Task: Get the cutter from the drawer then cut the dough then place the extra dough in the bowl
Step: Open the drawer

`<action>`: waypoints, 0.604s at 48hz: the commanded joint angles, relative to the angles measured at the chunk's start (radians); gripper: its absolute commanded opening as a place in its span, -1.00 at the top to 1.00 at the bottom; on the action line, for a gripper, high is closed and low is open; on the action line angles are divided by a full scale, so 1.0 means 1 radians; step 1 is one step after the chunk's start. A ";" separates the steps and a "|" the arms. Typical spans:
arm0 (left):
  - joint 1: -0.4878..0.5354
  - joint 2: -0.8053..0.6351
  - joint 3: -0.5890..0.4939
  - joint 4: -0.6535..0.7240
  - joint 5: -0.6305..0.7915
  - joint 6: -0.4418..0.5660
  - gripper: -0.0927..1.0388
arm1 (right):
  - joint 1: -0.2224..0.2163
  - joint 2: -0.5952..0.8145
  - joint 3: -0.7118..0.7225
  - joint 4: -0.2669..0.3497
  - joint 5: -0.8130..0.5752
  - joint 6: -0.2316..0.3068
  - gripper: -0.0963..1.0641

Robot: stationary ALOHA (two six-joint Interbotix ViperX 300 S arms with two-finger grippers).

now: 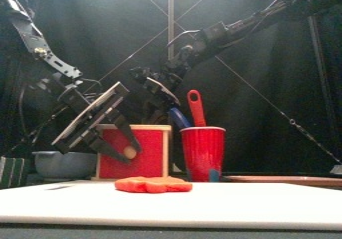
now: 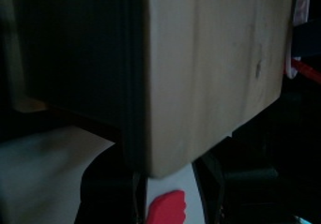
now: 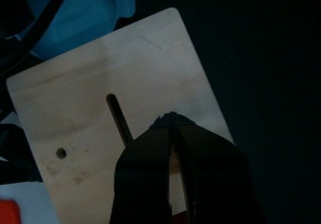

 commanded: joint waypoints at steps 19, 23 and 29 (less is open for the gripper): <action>-0.130 -0.006 -0.008 -0.081 0.008 0.003 -0.30 | -0.002 -0.015 -0.003 -0.002 0.006 0.006 0.79; -0.150 -0.006 -0.009 -0.098 0.008 0.003 -0.30 | -0.002 -0.015 -0.003 -0.002 0.006 0.008 0.79; -0.170 -0.006 -0.014 -0.114 0.002 0.003 -0.30 | -0.002 -0.015 -0.002 -0.002 0.006 0.009 0.79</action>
